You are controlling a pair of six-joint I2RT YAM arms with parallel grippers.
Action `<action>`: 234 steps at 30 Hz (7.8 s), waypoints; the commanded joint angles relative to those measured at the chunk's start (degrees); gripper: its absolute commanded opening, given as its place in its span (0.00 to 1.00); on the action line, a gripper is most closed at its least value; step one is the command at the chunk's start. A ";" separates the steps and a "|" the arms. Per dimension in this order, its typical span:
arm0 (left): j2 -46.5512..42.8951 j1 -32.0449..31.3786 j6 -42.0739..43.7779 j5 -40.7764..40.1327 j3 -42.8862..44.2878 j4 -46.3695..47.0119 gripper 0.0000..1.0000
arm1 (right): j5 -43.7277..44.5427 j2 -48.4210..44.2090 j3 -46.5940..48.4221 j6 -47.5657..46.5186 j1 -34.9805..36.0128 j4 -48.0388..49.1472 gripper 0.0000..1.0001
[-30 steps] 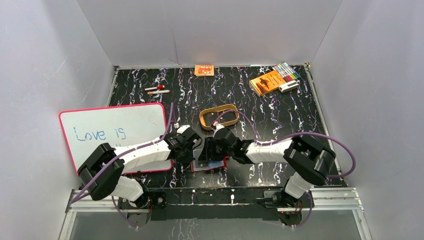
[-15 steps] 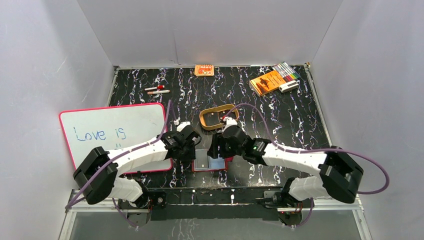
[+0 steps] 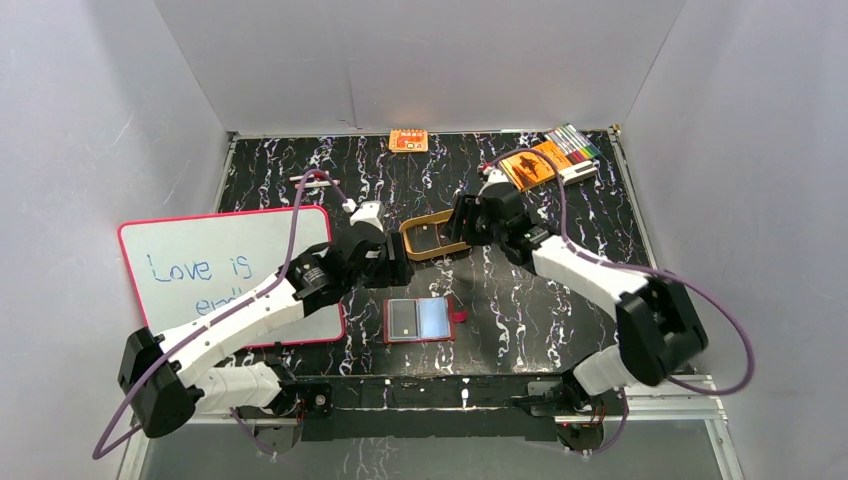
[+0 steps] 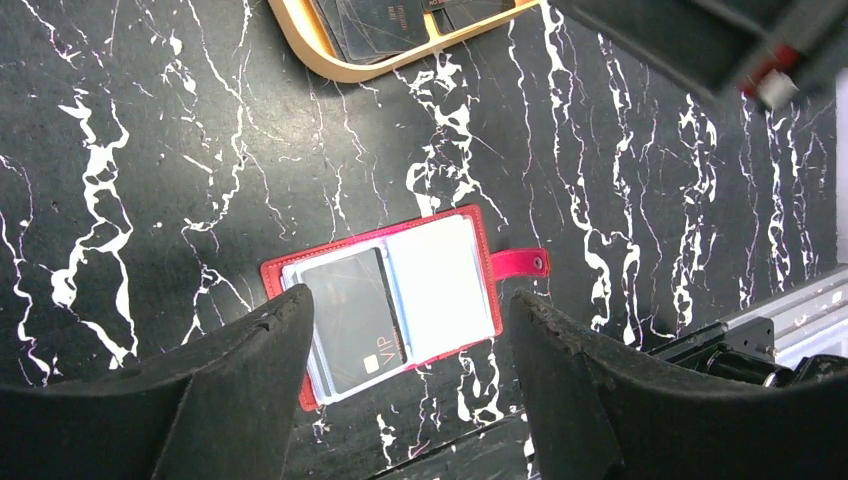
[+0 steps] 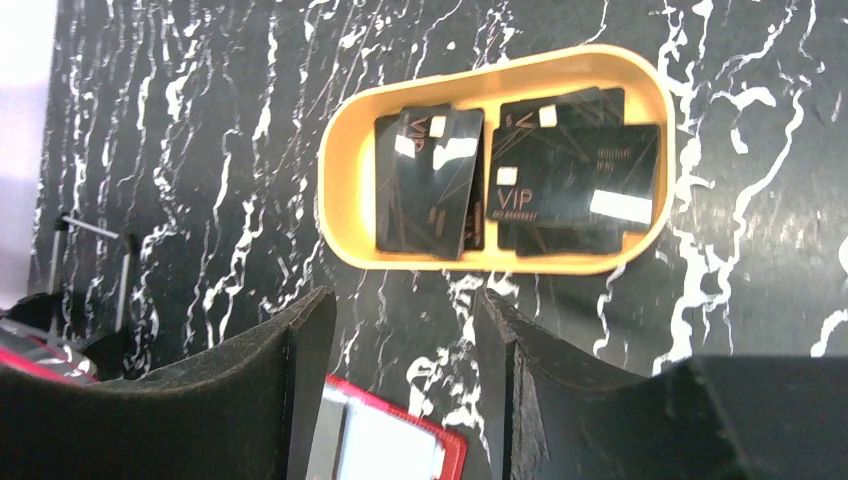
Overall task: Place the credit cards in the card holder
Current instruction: Insert the credit card into the card holder, then pick up the credit card from the storage box, then turn over the card slot in the card holder.
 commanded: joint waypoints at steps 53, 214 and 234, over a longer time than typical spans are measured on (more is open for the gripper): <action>-7.61 -0.13 0.98 -2.26 -9.94 3.61 0.69 | -18.61 34.51 19.71 0.38 -6.62 4.65 0.31; 4.93 -0.12 -1.63 10.52 -15.21 10.57 0.53 | -30.28 -6.57 -17.97 2.65 -1.82 -3.64 0.00; 8.34 -0.17 0.70 20.66 -11.12 16.73 0.59 | -32.79 -4.46 -16.17 2.87 1.82 2.01 0.00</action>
